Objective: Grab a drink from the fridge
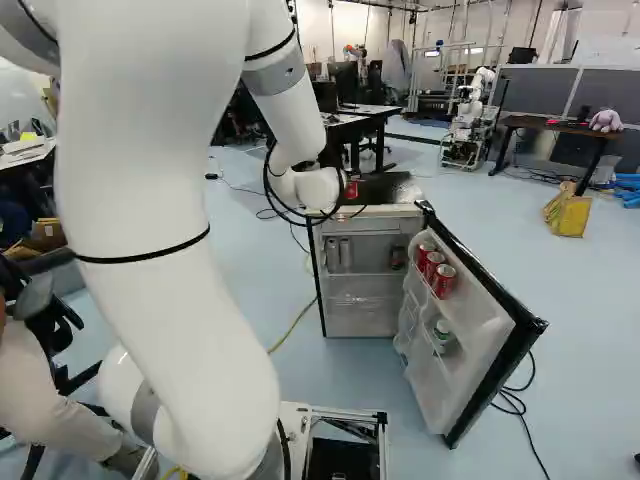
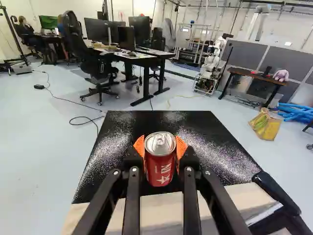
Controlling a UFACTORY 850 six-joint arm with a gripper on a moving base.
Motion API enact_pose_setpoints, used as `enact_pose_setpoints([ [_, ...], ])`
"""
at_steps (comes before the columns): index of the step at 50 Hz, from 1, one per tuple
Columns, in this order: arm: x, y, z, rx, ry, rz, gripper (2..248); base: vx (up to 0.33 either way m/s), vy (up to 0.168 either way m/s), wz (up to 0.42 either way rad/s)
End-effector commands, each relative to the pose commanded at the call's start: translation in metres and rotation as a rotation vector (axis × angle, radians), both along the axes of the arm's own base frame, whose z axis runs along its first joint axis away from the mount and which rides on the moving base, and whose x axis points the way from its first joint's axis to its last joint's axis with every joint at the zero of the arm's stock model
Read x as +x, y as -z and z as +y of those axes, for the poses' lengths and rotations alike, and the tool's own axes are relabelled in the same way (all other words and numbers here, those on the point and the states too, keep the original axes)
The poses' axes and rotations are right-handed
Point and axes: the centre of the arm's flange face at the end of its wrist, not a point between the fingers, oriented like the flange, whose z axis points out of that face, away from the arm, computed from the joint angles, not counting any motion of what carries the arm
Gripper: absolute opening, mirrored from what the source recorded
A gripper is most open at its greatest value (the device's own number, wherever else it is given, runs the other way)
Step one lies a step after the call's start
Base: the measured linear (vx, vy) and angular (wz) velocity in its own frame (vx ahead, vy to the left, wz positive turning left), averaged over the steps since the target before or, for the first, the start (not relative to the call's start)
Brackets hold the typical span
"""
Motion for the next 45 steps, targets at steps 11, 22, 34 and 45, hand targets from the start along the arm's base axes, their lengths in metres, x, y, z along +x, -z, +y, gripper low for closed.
enact_pose_setpoints([
  [11, 0.012, 0.003, -0.002, 0.005, 0.005, 0.017, 83, 0.0, 0.0, 0.0],
  [22, 0.018, 0.005, -0.003, 0.012, 0.014, 0.036, 83, 0.0, 0.0, 0.0],
  [34, 0.019, 0.006, -0.003, 0.013, 0.015, 0.04, 83, 0.0, 0.0, 0.0],
  [45, 0.019, 0.006, -0.003, 0.013, 0.015, 0.04, 106, 0.0, 0.0, 0.0],
])
